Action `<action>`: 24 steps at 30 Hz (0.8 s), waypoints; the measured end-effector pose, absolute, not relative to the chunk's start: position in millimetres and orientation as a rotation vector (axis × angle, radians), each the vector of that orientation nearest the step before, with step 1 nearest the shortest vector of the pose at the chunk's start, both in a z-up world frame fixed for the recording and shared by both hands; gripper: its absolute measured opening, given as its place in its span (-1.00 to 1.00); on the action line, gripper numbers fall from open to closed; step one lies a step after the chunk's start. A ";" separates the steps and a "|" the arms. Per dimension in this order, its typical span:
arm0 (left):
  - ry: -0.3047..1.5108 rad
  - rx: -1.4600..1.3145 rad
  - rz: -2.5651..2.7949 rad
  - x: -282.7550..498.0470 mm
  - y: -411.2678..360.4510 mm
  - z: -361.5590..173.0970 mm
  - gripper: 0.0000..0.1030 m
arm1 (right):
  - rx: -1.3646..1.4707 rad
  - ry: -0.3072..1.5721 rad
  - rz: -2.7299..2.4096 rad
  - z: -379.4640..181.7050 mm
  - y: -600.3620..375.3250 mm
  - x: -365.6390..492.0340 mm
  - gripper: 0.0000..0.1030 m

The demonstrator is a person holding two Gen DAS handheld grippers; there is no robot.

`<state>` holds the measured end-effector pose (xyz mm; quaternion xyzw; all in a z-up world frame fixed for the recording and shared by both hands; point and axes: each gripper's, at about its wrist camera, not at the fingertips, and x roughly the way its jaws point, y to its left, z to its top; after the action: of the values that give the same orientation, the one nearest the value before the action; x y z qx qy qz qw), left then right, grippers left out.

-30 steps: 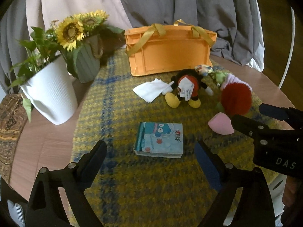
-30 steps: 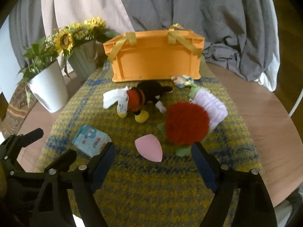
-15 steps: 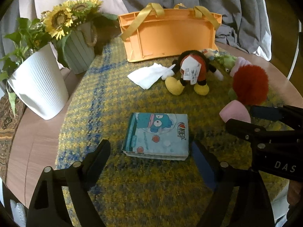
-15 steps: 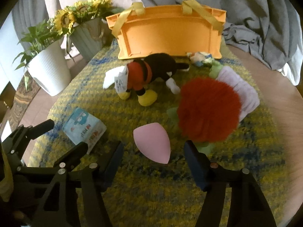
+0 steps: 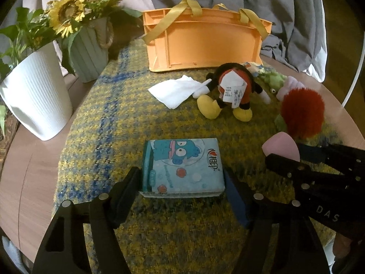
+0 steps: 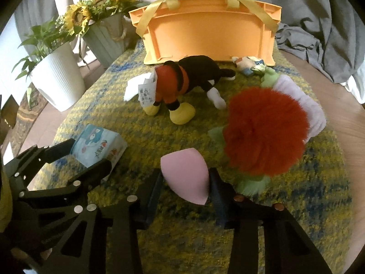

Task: Organize soft objects
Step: 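Grasp the pink makeup sponge with the right gripper while the left gripper grasps the blue tissue pack, then lift the sponge with the right gripper while the left gripper carries the tissue pack toward the orange crate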

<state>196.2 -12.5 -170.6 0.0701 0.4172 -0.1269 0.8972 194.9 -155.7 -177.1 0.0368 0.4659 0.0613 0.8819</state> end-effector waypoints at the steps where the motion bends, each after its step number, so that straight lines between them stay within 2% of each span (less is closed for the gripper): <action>1: 0.865 0.137 -0.262 195.4 -11.3 -169.5 0.39 | 0.079 0.971 0.129 -176.8 -155.4 194.5 -0.20; 9: 0.857 0.098 -0.248 189.8 -3.7 -152.2 0.38 | 0.069 0.934 0.143 -158.4 -146.8 188.9 -0.21; 24: 0.740 0.050 -0.251 188.2 -11.3 -88.5 0.38 | 0.090 0.809 0.117 -98.3 -159.5 185.1 -0.21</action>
<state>188.2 -11.3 -88.5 0.0243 0.3604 -0.1224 0.9244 185.1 -159.5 -98.3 0.0438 0.3933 0.0567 0.9166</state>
